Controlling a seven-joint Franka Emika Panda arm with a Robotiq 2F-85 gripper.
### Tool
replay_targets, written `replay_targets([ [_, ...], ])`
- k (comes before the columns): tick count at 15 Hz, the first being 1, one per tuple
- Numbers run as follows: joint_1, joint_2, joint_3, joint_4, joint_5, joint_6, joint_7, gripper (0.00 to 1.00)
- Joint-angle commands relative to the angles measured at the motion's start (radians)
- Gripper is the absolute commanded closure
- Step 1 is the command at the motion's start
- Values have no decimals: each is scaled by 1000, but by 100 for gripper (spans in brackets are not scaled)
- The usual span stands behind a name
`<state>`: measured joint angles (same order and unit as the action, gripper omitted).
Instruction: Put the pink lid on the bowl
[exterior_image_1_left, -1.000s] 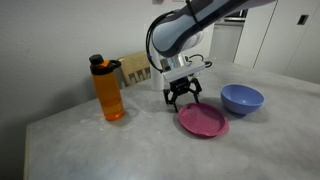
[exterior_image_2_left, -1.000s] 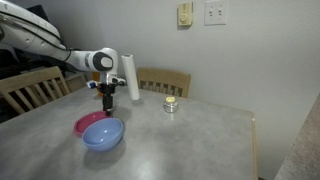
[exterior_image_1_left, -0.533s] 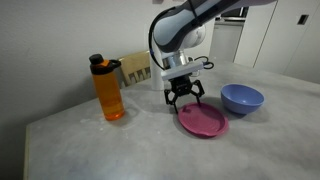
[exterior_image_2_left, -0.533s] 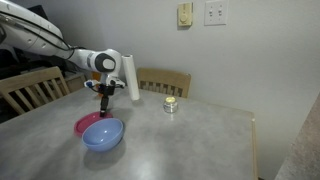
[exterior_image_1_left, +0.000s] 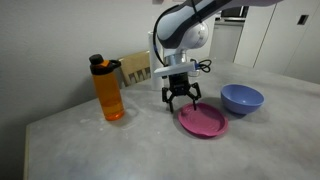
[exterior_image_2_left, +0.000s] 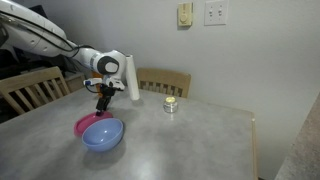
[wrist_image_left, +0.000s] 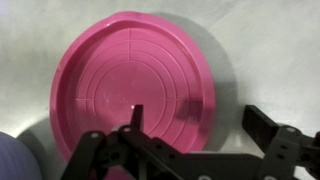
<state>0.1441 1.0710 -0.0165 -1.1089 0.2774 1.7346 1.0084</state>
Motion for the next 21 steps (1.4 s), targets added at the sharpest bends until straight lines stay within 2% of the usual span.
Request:
replay_targets([
  [1, -13, -8, 12, -27, 17, 51, 41, 0],
  [6, -11, -12, 4, -35, 7, 25, 118, 2],
  [7, -12, -17, 3, -42, 7, 28, 134, 10],
  [8, -13, -21, 3, -49, 6, 31, 148, 11],
  [9, -15, -29, 1, -60, 7, 38, 163, 16],
  [15, -34, -55, 0, -116, 9, 73, 202, 17],
  [17, -40, -53, 4, -125, 14, 87, 201, 42],
  [18, -42, -49, 6, -123, 16, 89, 200, 44],
  [21, -44, -42, 7, -120, 19, 117, 198, 64],
])
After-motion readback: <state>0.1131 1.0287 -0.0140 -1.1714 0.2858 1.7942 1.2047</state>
